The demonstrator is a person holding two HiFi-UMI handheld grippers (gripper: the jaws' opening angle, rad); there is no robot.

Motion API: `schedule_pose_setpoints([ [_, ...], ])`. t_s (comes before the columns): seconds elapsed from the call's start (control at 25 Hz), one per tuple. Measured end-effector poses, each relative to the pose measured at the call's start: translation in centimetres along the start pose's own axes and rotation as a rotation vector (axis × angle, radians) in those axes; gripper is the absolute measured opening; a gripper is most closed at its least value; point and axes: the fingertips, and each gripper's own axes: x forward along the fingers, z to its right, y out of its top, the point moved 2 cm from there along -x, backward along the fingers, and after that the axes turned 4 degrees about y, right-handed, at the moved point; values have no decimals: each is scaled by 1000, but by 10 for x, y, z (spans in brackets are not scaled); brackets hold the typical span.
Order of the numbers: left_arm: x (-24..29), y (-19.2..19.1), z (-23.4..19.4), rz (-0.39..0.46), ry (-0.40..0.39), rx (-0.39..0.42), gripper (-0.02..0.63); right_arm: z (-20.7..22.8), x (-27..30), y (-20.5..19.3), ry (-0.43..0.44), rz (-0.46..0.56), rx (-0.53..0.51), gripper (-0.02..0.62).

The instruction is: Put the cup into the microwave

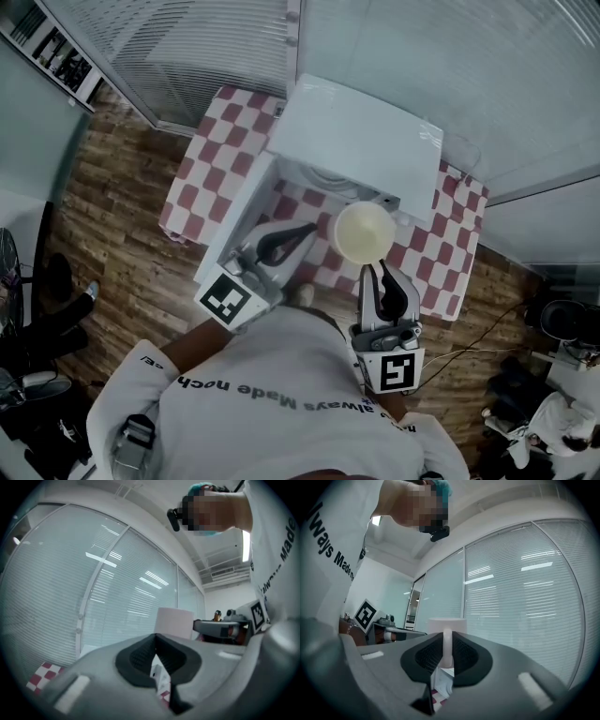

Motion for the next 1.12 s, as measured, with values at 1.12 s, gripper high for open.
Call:
schedule_pose_setpoints([
  [1.12,22,-141,-69,-121,17,-24,3,9,42,-167,-32,-173,13,38],
])
